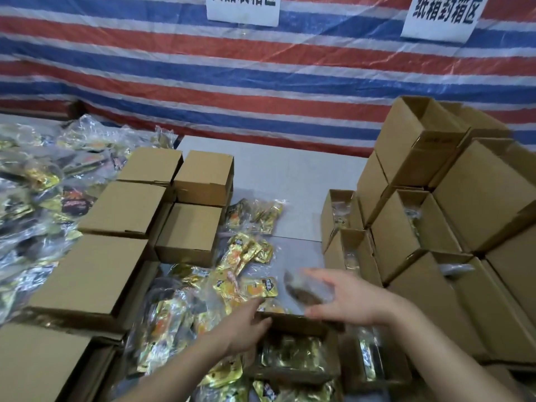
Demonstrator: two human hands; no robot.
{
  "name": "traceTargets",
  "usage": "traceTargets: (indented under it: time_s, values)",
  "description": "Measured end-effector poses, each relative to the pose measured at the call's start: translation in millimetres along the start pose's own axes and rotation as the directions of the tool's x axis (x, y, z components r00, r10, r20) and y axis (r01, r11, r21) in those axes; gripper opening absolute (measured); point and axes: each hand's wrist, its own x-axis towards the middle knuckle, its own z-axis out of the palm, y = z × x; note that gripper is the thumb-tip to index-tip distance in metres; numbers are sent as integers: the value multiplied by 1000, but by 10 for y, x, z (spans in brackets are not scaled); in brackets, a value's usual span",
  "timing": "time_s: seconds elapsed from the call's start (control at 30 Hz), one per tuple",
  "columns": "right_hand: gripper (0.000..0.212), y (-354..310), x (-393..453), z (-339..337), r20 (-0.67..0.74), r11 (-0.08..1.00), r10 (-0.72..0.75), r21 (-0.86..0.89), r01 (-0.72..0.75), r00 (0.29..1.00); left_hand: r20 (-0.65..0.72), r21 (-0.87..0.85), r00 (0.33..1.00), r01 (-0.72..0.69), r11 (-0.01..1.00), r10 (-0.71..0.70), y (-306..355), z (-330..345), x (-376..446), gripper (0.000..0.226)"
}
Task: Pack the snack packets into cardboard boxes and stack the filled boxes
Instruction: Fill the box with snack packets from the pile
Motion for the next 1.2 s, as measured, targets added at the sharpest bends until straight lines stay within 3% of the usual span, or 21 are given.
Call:
traceTargets:
  time_s: [0.07, 0.17, 0.3, 0.43, 0.53, 0.63, 0.73, 0.77, 0.87, 0.93, 1.0, 1.1, 1.2]
  values:
    - [70, -2, 130, 250, 177, 991, 32, -132, -9, 984, 18, -13, 1000, -2, 1000, 2, -120, 126, 5, 42]
    - [58, 51, 315, 579, 293, 957, 78, -290, 10, 953, -30, -33, 1000, -7, 999, 6, -190, 164, 32, 31]
    - [44, 182, 581, 932, 308, 919, 128, -395, 5, 943, -63, -13, 998, -19, 1000, 19, -218, 164, 87, 25]
    - [66, 366, 829, 1341, 288, 856, 84, -511, 79, 954, -102, -22, 994, -30, 999, 28, -270, 209, 90, 27]
    - [73, 554, 913, 1464, 235, 886, 106, -464, 16, 966, -130, -8, 991, -29, 1000, 27, -287, 243, 127, 28]
    - [81, 645, 891, 1411, 286, 978, 131, -191, -78, 949, -156, -6, 987, -34, 999, 33, -263, 291, 177, 24]
    - [90, 601, 778, 1282, 299, 991, 112, 43, -130, 948, -157, -17, 986, -50, 999, 47, -291, 300, 186, 21]
    - [83, 585, 727, 1236, 250, 992, 96, 50, -112, 964, -158, -17, 986, -51, 999, 47, -313, 304, 179, 24]
    - [34, 614, 590, 1183, 58, 998, 58, -39, -56, 997, -161, -10, 986, -37, 999, 35, -352, 308, 173, 33]
    - [37, 618, 558, 1191, 120, 977, 131, -186, -108, 984, -163, -14, 986, -33, 999, 30, -354, 324, 180, 35]
    - [42, 606, 585, 1257, 291, 947, 245, -275, -165, 925, -163, -11, 986, -39, 999, 36, -345, 341, 182, 34]
    - [50, 546, 663, 1347, 406, 934, 338, -256, -249, 849, -182, -2, 982, -56, 998, 55, -344, 362, 190, 31]
    - [50, 512, 674, 1352, 411, 937, 341, -226, -268, 845, -194, -18, 979, -60, 998, 55, -342, 343, 202, 27]
